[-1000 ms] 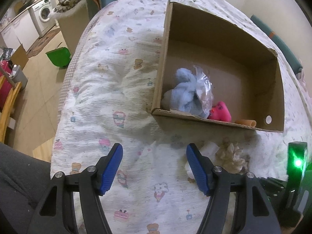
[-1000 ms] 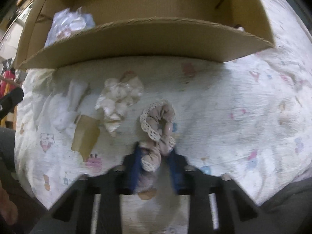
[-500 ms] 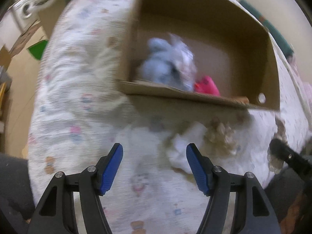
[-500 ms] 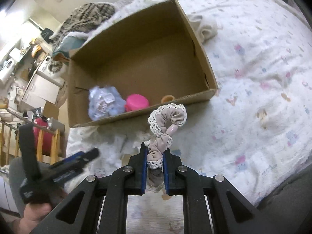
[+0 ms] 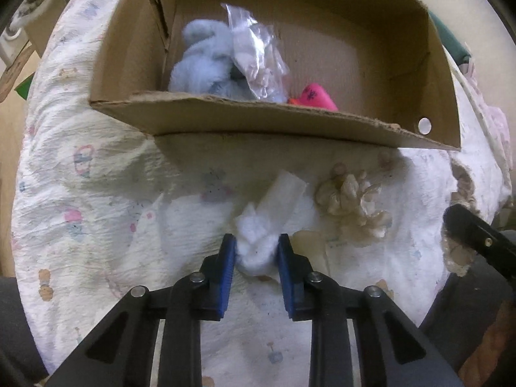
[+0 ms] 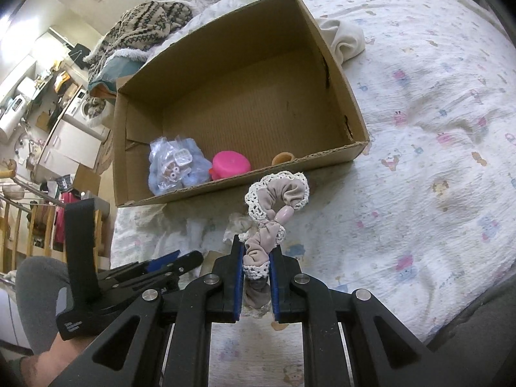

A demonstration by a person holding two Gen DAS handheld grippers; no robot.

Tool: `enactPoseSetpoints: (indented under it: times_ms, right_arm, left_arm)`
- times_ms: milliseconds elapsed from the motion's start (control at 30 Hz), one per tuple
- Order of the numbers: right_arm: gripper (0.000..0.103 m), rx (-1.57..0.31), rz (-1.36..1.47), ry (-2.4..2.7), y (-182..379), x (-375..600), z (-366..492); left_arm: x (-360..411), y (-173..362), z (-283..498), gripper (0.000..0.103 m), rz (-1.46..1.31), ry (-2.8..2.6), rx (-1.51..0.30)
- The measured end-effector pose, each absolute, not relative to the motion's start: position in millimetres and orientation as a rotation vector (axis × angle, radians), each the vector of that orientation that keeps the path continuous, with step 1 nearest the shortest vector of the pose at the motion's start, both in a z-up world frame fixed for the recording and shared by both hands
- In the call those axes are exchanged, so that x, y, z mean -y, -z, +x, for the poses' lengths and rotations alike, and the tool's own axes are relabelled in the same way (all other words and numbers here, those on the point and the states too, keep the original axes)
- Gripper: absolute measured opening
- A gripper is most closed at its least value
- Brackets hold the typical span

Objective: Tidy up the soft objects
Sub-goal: 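Grasp the white sock with left tool while right tool grasps lace-trimmed mauve scrunchie, then carry the white sock and mauve scrunchie over the box with both tools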

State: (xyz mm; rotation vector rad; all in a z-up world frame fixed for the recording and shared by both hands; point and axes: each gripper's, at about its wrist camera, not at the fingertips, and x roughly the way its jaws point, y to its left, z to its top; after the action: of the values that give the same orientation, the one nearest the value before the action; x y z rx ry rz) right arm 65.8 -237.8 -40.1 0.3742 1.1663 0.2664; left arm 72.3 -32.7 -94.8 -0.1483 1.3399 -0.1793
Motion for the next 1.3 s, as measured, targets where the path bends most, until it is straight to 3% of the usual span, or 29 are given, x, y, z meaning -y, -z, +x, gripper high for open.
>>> enactPoseSetpoints:
  times_ms: [700, 1300]
  right_arm:
    - [0.015, -1.163, 0.273, -0.282, 36, 222, 62]
    - [0.015, -1.02, 0.302, -0.336, -6, 227, 50]
  left_arm:
    - [-12, 49, 42, 0.023, -0.093, -0.007, -1.216]
    - [-10, -15, 42, 0.023, -0.115, -0.052, -1.035]
